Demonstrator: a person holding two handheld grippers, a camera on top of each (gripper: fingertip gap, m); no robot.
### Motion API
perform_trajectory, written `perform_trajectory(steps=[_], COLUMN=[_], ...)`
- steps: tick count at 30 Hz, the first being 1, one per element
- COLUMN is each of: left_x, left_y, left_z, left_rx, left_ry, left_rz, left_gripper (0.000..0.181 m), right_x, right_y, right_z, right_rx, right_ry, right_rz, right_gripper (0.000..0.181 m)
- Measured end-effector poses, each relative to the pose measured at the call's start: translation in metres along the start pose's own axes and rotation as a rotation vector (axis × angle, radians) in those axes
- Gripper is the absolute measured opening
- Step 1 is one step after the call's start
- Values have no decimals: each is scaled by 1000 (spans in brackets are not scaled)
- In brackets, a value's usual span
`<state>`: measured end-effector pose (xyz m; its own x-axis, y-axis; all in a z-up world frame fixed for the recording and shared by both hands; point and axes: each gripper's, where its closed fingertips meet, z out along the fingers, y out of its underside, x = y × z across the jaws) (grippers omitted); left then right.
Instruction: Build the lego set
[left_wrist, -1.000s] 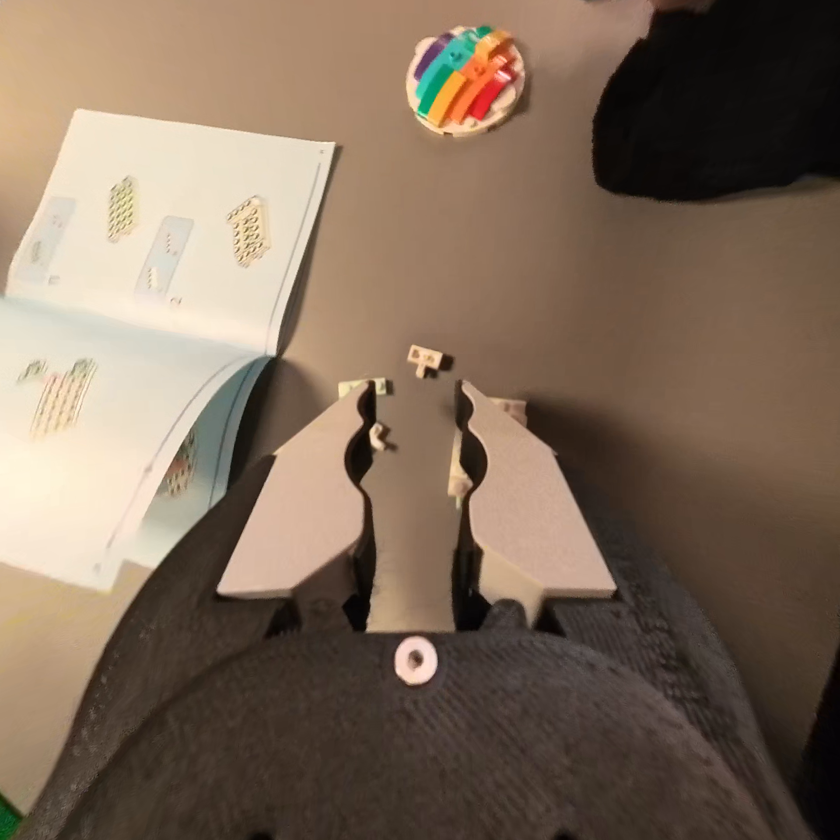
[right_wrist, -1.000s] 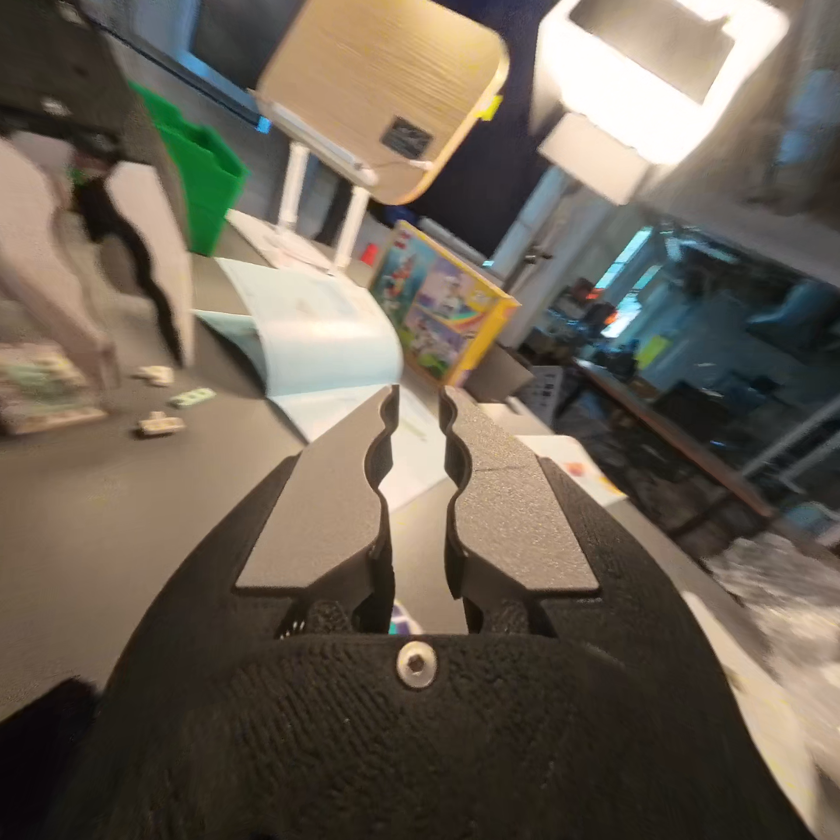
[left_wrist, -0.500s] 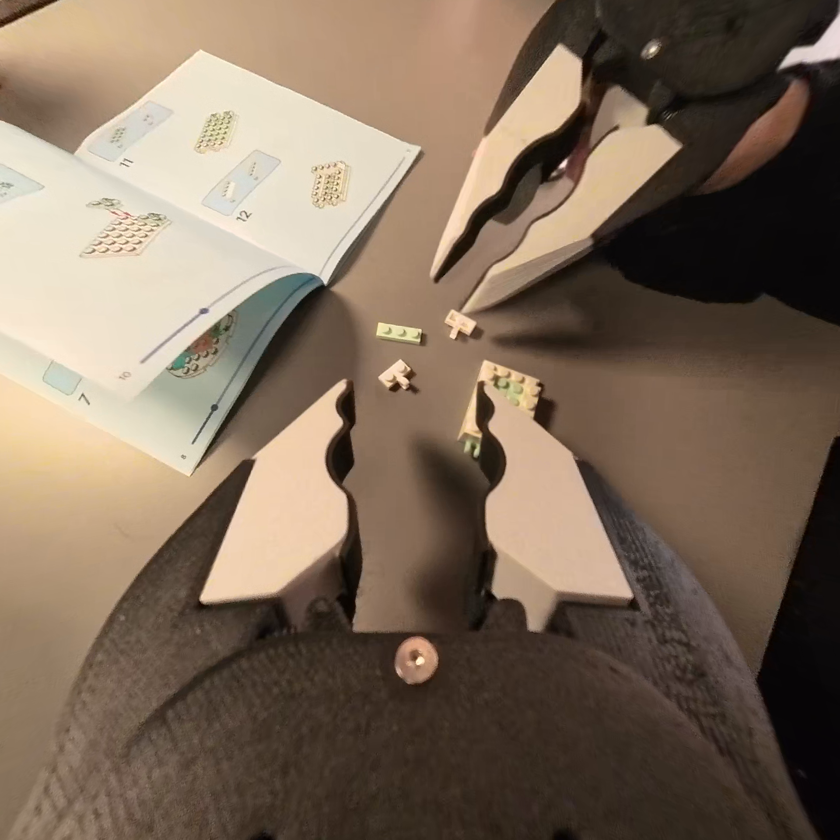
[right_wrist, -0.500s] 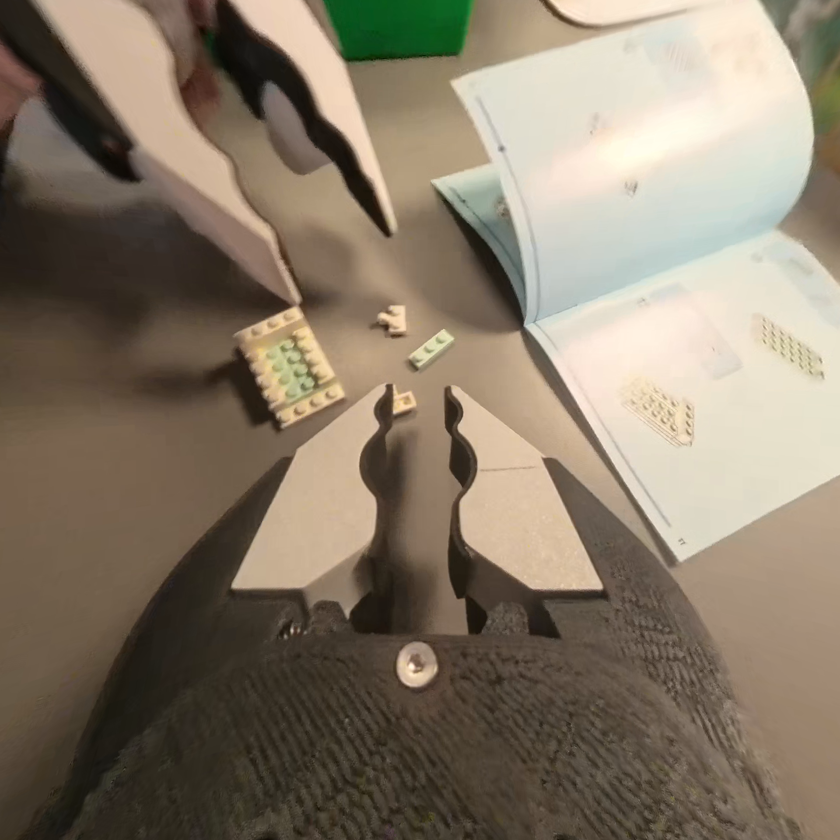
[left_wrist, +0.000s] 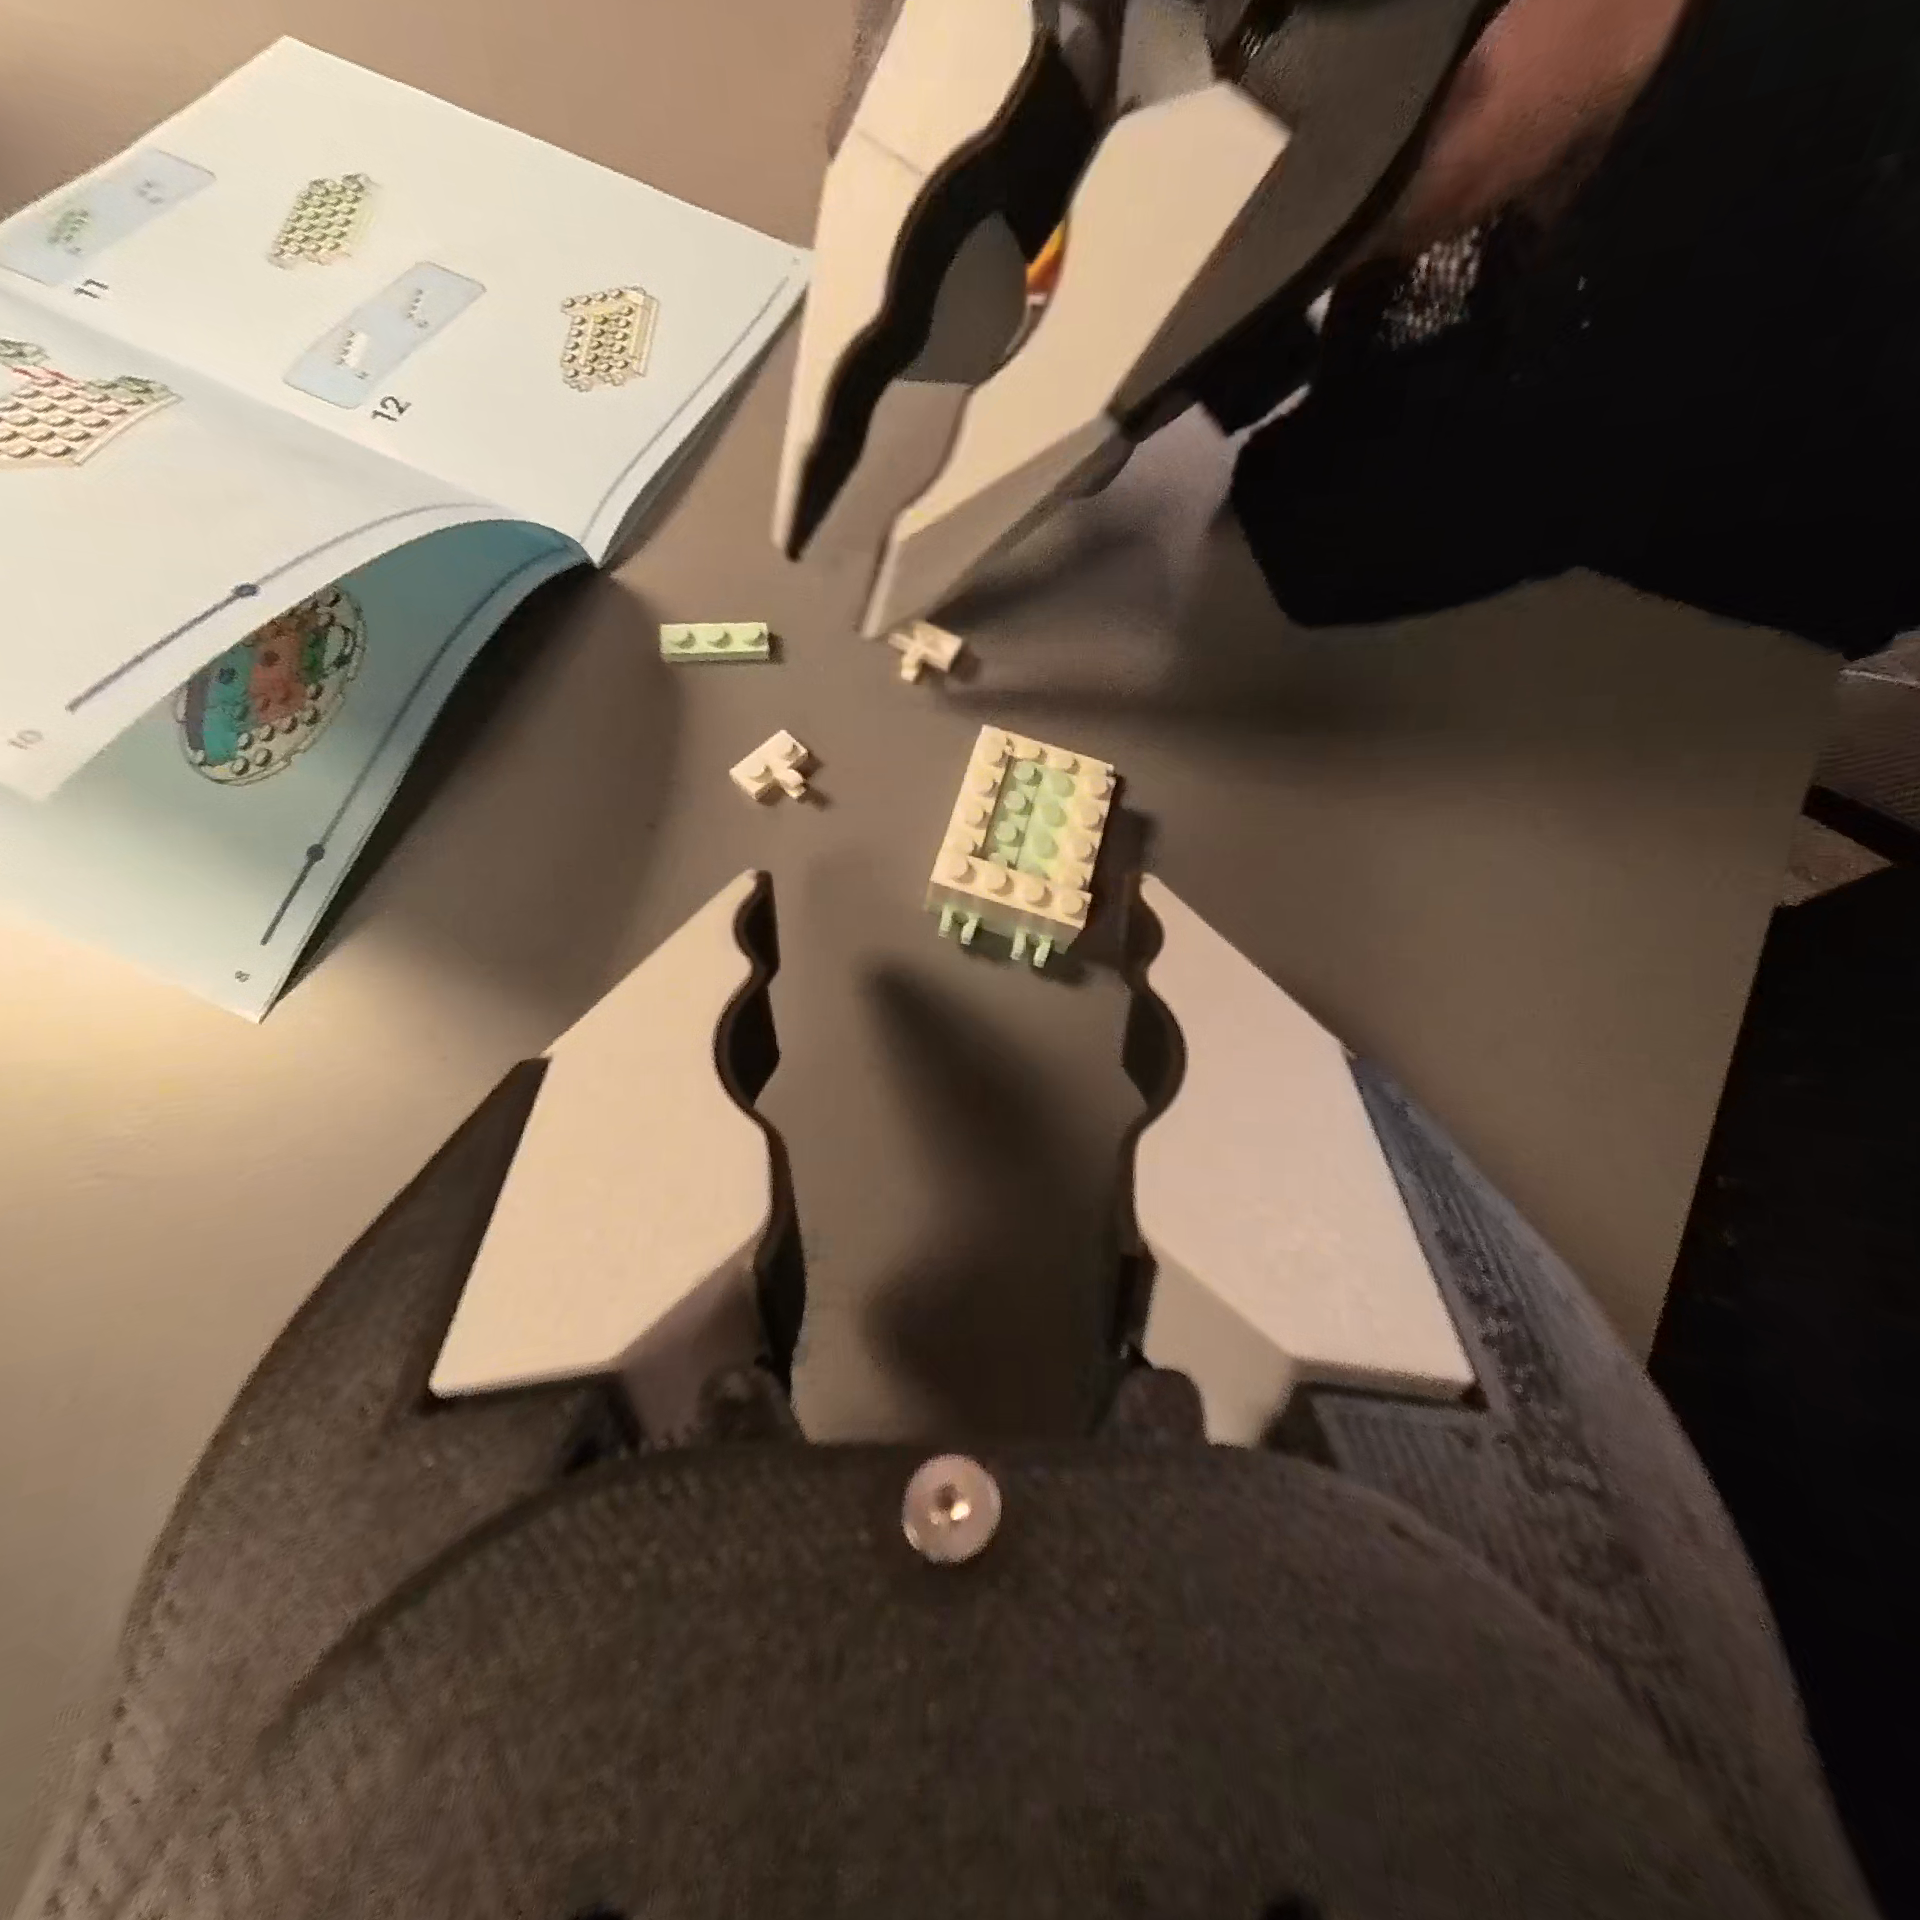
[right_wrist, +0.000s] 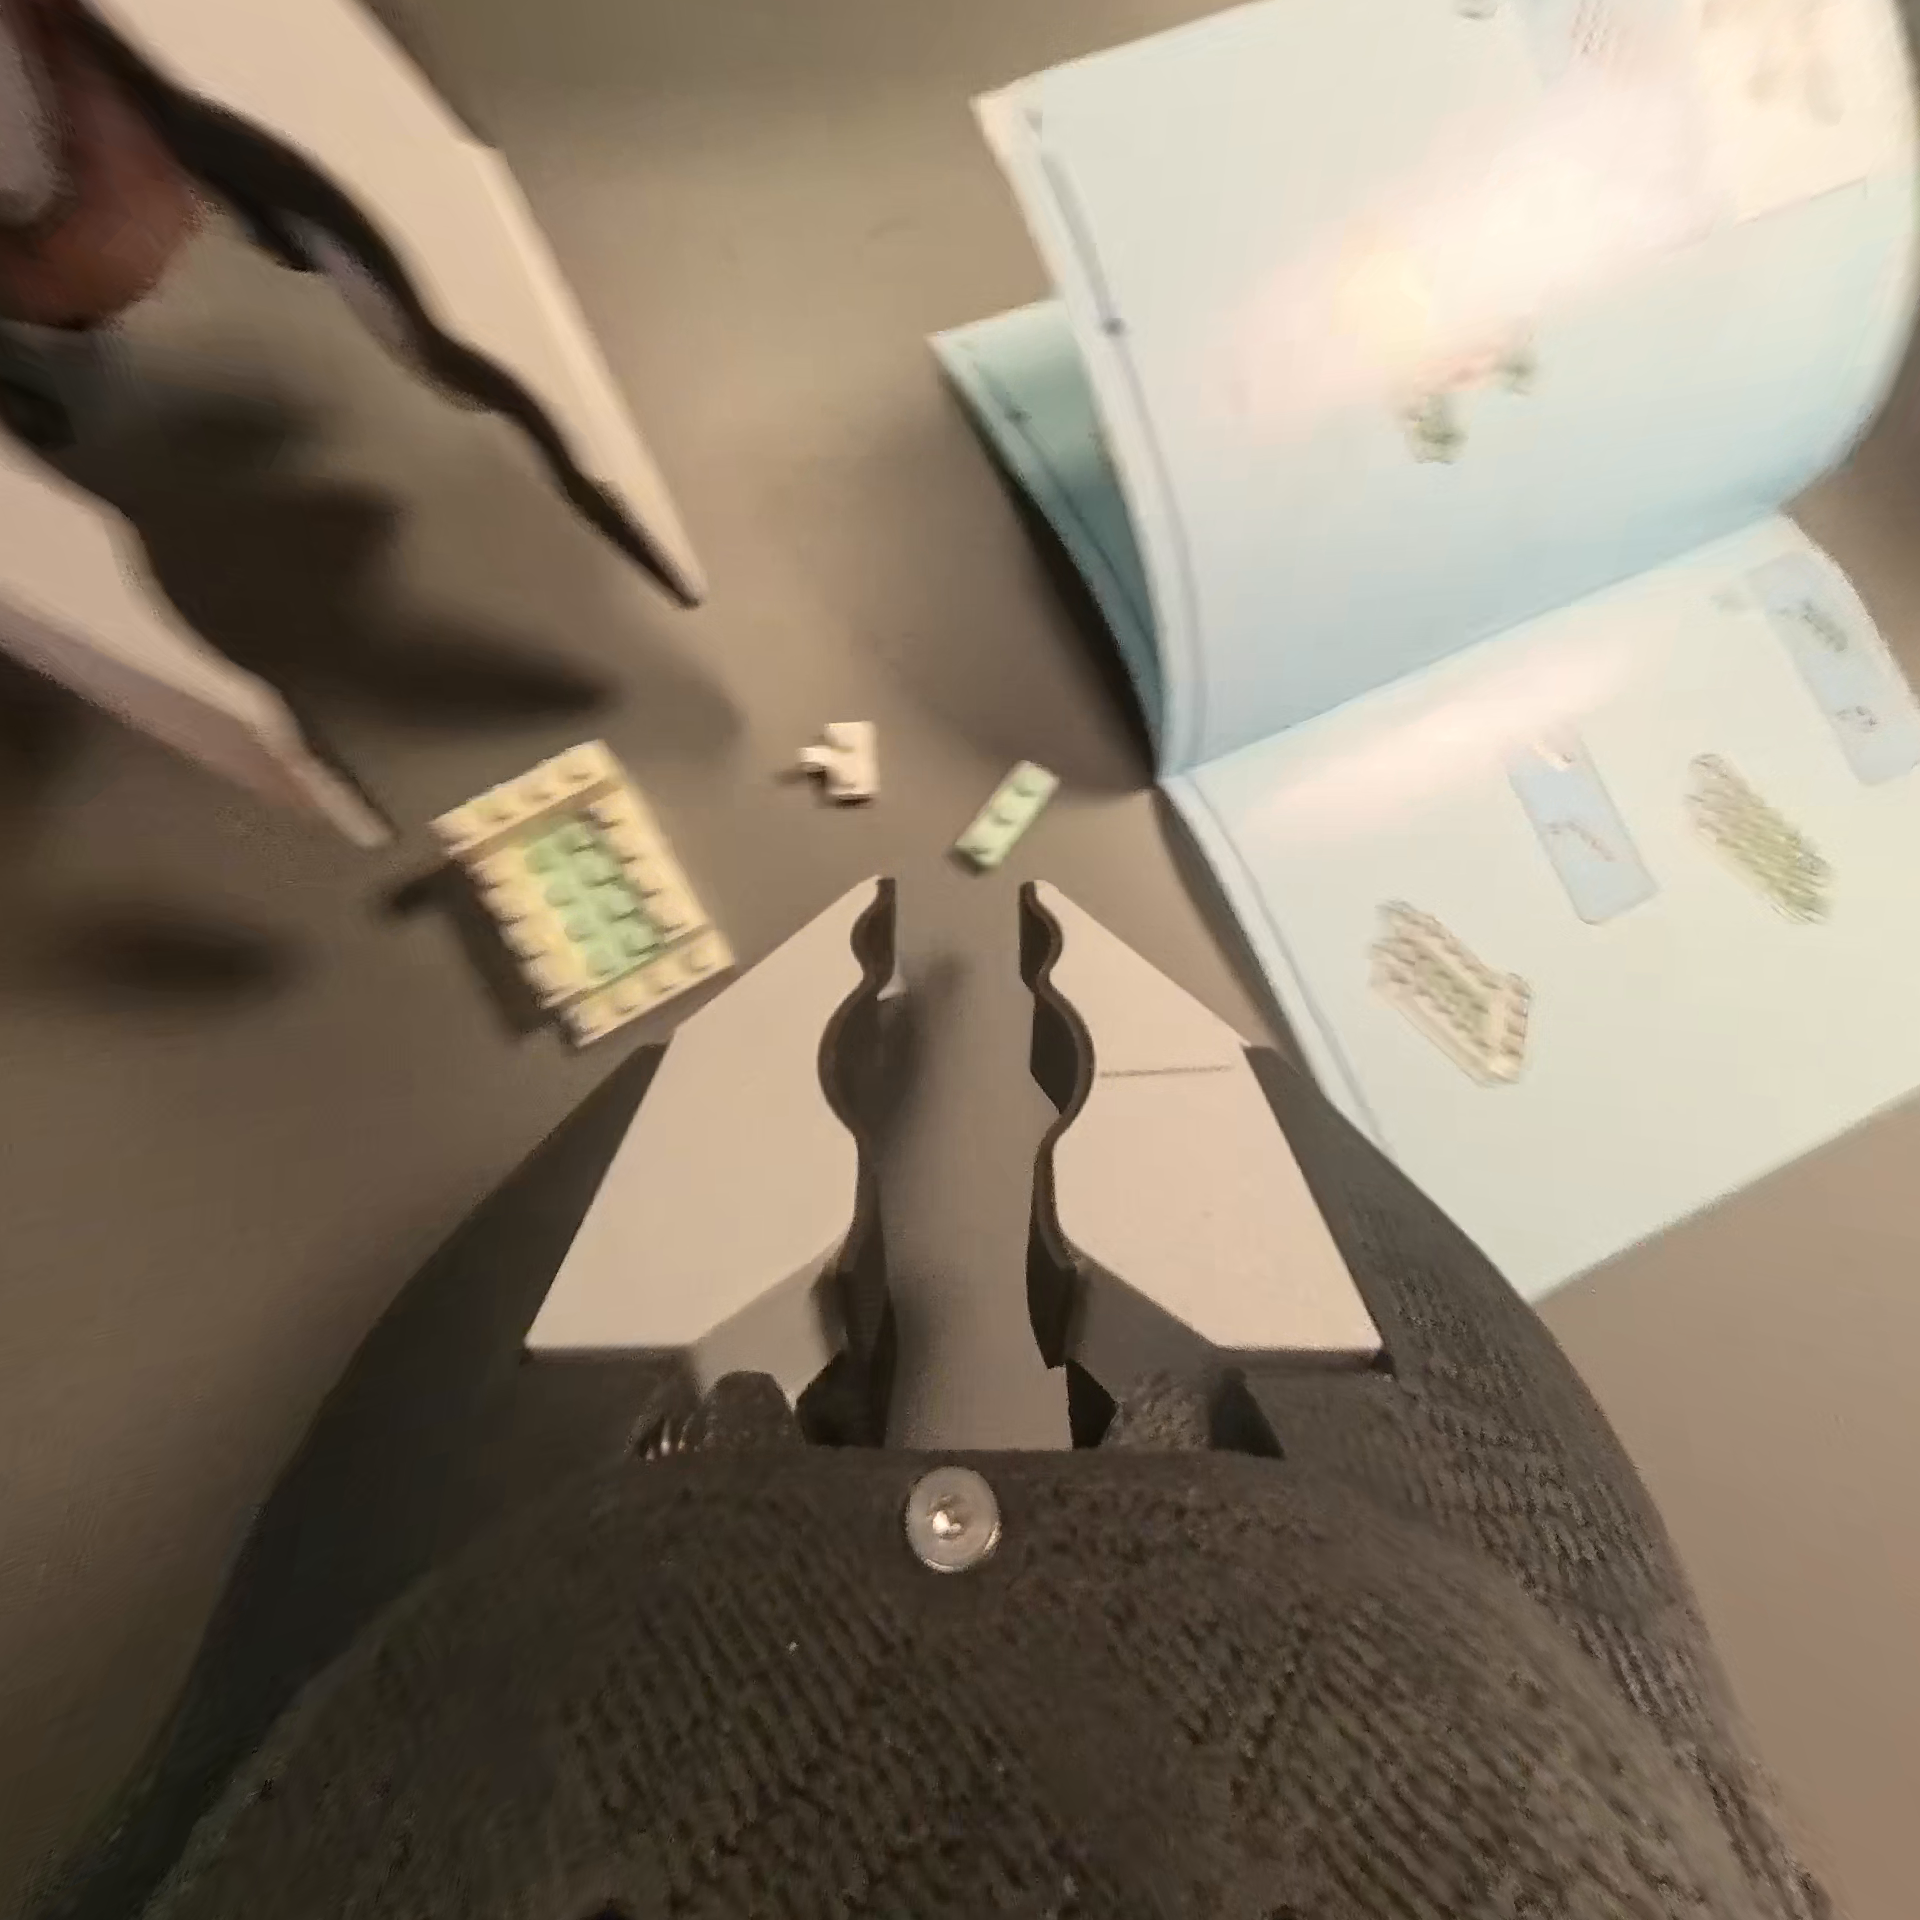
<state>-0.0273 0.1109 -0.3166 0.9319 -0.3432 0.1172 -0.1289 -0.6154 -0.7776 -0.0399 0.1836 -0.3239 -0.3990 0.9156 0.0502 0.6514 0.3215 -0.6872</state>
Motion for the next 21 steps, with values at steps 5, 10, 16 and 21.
perform_trajectory(steps=[5, 10, 16, 21], left_x=[3, 4, 0, -4], left_y=[7, 8, 11, 11], left_z=[6, 8, 2, -4], left_rx=[-60, -76, -77, -60], left_ry=[27, 32, 16, -6], left_rz=[68, 83, 71, 59], left_gripper=[66, 65, 64, 64], right_x=[-22, -27, -17, -2], right_y=[1, -6, -10, -12], right_z=[-2, 20, 27, 22], right_rx=[-8, -65, -87, -117], right_ry=[-127, -143, -116, 0], right_rz=[-75, -101, -124, -41], right_gripper=[21, 19, 15, 14])
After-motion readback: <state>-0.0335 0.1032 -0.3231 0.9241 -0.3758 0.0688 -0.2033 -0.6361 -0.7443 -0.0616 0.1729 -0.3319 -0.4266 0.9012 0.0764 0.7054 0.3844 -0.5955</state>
